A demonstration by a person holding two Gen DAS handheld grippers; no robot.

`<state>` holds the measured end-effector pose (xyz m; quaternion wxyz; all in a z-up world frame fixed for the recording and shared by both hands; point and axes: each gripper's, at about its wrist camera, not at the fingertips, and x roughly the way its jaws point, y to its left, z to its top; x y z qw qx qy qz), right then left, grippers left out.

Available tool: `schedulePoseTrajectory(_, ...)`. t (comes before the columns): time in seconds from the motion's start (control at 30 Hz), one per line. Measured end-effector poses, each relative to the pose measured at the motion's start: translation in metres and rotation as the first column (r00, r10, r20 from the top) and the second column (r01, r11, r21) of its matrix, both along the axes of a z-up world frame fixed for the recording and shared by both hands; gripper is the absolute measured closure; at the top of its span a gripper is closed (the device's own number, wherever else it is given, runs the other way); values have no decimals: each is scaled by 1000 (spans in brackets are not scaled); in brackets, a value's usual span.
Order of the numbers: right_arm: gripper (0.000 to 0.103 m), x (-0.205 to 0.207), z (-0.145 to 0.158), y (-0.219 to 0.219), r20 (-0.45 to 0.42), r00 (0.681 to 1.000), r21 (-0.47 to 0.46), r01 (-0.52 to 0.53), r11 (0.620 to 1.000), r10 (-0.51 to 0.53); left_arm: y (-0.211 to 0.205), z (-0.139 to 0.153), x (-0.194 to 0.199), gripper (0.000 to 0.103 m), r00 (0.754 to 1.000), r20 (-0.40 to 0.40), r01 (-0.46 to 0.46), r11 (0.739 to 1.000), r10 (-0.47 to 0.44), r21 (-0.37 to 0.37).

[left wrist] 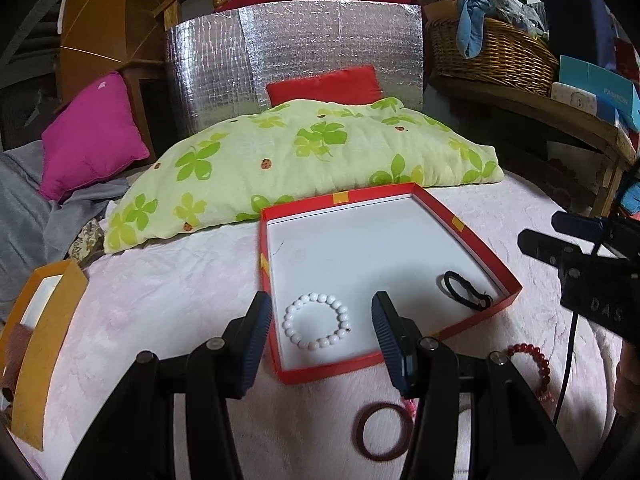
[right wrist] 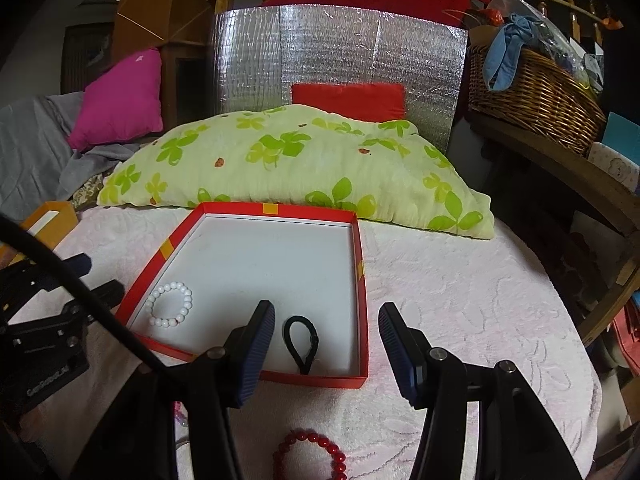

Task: Organize jewelry
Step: 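Open both grippers and lift them away from the red box, then lower the left gripper onto the purple bead bracelet and grasp it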

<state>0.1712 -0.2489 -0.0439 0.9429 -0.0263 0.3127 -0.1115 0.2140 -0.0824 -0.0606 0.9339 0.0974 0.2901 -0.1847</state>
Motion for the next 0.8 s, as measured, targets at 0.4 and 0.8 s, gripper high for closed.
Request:
schedulePoseTrajectory(0.4,45,-34,2,11,-29,1000,-24,10,1000,-11,41,-22,-59,50,995,-79,-54,998,55,19)
schedulePoseTrajectory(0.8,39,-119,-44,-28,-162,978,232,-88,969,128,39,-51,-112,41,980,-176,91,996,-90,-4)
